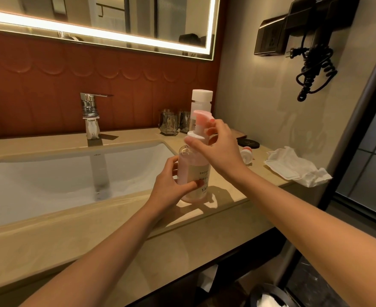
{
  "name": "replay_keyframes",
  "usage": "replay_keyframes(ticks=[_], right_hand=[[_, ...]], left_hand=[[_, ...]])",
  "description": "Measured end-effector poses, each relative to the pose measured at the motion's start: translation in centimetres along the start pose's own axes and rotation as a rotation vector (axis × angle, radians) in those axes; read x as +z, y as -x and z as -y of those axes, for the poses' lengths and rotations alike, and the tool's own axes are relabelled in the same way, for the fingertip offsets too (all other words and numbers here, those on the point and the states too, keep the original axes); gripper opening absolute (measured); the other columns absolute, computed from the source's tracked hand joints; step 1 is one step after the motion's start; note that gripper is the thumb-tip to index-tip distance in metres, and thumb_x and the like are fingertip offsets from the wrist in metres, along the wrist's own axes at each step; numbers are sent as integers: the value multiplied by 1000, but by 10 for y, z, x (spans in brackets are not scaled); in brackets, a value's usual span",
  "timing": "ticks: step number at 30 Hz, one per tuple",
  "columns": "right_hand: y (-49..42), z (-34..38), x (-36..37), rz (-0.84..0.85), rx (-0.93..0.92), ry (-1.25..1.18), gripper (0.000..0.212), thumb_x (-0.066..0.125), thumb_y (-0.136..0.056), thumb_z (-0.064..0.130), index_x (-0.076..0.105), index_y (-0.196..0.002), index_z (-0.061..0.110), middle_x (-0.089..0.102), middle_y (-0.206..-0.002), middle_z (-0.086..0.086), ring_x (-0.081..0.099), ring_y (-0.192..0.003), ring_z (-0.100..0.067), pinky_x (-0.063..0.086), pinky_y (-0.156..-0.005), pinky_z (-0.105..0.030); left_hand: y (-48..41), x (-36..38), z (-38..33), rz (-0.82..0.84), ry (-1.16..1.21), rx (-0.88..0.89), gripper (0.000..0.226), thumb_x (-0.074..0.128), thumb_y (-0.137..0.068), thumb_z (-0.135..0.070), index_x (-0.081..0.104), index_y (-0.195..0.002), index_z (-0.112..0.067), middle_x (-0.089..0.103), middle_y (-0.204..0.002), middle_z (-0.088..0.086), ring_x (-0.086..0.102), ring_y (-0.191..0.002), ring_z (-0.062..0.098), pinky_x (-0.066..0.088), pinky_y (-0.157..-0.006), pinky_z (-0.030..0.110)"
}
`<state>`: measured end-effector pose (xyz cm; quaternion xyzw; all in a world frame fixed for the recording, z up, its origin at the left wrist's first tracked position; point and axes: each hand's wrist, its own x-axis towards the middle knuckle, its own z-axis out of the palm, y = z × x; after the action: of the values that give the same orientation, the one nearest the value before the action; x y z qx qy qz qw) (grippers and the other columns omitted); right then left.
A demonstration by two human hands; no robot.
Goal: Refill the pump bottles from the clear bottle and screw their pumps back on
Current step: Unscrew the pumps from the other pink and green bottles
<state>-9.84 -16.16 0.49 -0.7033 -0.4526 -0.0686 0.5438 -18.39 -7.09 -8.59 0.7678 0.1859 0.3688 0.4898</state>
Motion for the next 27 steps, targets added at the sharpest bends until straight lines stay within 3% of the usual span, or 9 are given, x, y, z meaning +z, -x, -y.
replay_keyframes(ticks=[7, 10, 13, 15, 20, 24, 27], right_hand=[[3, -2, 2, 123, 23, -134, 30, 57, -89, 25, 53, -118, 20, 55, -117, 0, 54, -105, -18, 40, -67, -14], [1, 2, 3, 89, 38, -93, 48, 62, -84, 42, 48, -124, 20, 52, -125, 0, 50, -106, -12, 41, -71, -17], [-2, 6, 3, 5, 62, -12, 51, 70, -75, 47, 46, -113, 21, 50, -114, 3, 50, -100, -11, 45, -74, -22], [-3, 6, 2, -9, 67, 7, 46, 72, -75, 41, 47, -108, 21, 51, -111, 3, 52, -99, -12, 46, -74, -22], [3, 4, 0, 120, 33, -154, 32, 59, -88, 22, 55, -119, 16, 57, -110, 3, 54, -102, -15, 44, -72, -17], [0, 2, 1, 61, 69, -118, 51, 62, -84, 42, 48, -127, 20, 53, -123, 2, 50, -107, -12, 46, -81, -27], [-3, 3, 1, -31, 66, -35, 46, 70, -74, 48, 48, -106, 24, 55, -110, 3, 54, -96, -13, 49, -75, -25]], left_hand=[[0, 0, 0, 4, 34, -5, 74, 80, -65, -41, 38, -125, -38, 51, -124, -11, 50, -111, 10, 49, -87, 28], [0, -1, 0, 4, 37, -2, 74, 81, -65, -38, 37, -125, -37, 51, -124, -10, 50, -110, 10, 48, -83, 24], [-1, -1, 1, 9, 23, 3, 70, 80, -68, -31, 38, -124, -37, 51, -127, -7, 50, -113, 12, 49, -89, 30], [-1, -1, 2, 12, 13, 12, 67, 79, -70, -29, 37, -122, -38, 51, -126, -7, 50, -113, 12, 48, -88, 28], [0, -2, 1, 16, 63, 7, 71, 81, -65, -38, 37, -121, -42, 50, -117, -16, 49, -108, 6, 44, -78, 18], [0, -2, 1, 21, 48, 18, 69, 80, -67, -34, 37, -121, -40, 50, -118, -14, 49, -109, 8, 43, -77, 16], [-2, -1, 1, 17, 31, 12, 68, 80, -69, -30, 36, -120, -40, 50, -122, -10, 49, -110, 9, 44, -80, 19]])
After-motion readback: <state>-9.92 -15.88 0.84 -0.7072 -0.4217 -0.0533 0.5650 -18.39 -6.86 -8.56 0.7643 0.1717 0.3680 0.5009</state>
